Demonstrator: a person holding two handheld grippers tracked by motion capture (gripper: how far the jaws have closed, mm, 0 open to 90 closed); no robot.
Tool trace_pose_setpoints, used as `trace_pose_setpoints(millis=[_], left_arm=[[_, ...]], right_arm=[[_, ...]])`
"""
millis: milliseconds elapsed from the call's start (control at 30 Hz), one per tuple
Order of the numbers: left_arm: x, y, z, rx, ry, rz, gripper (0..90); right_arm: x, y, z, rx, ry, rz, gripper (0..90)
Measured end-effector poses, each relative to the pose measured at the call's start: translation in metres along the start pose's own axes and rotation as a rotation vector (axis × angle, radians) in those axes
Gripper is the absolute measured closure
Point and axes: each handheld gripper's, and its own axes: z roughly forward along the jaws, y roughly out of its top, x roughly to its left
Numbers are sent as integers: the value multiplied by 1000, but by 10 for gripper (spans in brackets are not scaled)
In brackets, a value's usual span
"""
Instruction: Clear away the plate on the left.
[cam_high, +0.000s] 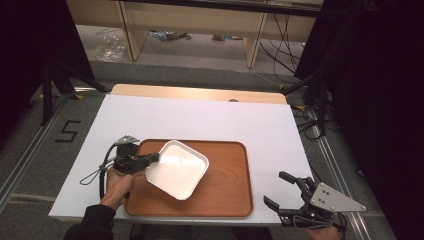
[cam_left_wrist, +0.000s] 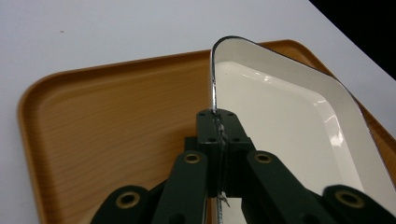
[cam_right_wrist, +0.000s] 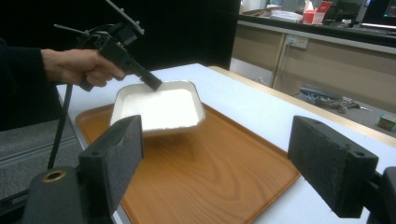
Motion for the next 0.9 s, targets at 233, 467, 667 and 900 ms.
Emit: trace_pose_setpoints(millis=[233,467,667,900], left_arm=[[-8,-3,9,40,-5,32,883],[-11,-7,16,72,0,51,883],[-19,-12,28,104,17,72,882],[-26,-15,37,138,38,144,879]], right_arm=[[0,0,0,6,3,-1,192],[0,0,0,-1,0,2,192],[0,0,0,7,3,-2,192],[0,0,-1,7,4,-2,192]])
